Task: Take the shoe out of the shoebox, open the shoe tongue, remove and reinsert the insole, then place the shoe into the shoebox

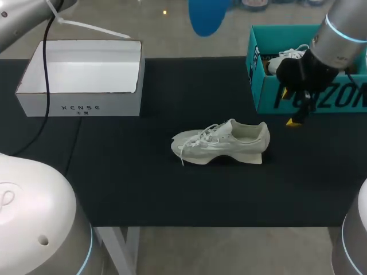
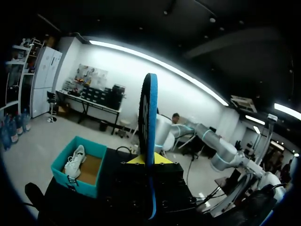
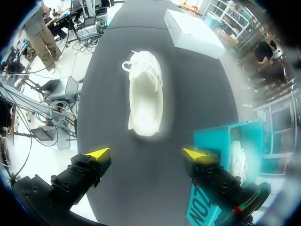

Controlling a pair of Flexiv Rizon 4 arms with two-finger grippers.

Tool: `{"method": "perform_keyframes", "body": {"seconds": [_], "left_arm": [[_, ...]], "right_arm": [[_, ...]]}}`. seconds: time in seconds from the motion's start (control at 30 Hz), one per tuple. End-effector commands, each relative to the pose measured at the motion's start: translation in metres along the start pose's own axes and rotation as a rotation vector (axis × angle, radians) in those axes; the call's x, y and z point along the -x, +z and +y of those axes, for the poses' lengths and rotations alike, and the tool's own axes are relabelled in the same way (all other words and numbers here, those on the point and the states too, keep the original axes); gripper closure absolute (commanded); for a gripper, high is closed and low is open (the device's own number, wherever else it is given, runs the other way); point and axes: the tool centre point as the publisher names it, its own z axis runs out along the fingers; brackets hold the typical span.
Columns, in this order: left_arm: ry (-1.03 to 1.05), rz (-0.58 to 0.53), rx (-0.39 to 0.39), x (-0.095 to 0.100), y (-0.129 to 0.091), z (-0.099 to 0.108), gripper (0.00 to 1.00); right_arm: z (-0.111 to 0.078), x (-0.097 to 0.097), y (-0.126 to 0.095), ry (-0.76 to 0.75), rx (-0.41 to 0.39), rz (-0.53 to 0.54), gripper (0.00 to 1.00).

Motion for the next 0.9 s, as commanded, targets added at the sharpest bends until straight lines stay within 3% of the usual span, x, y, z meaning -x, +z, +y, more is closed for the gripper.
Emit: {"method": "perform_keyframes", "body": {"seconds": [0.03,0.4,0.9], "left_arm": [[0.001,0.003,0.001,0.001,0.0,0.0,1.0],[0.001,0.003,0.001,0.001,0.0,0.0,1.0],[0.001,0.003,0.001,0.001,0.0,0.0,1.0]], "right_arm": [[0.009,0.003,0.005,-0.007,-0.026,0.005,0.0],[0.032,0.022,0.027,-0.005,-0.085,-0.023,0.0],[0.051,0.039,0.062,0.006,-0.023,0.003,0.0]]}}
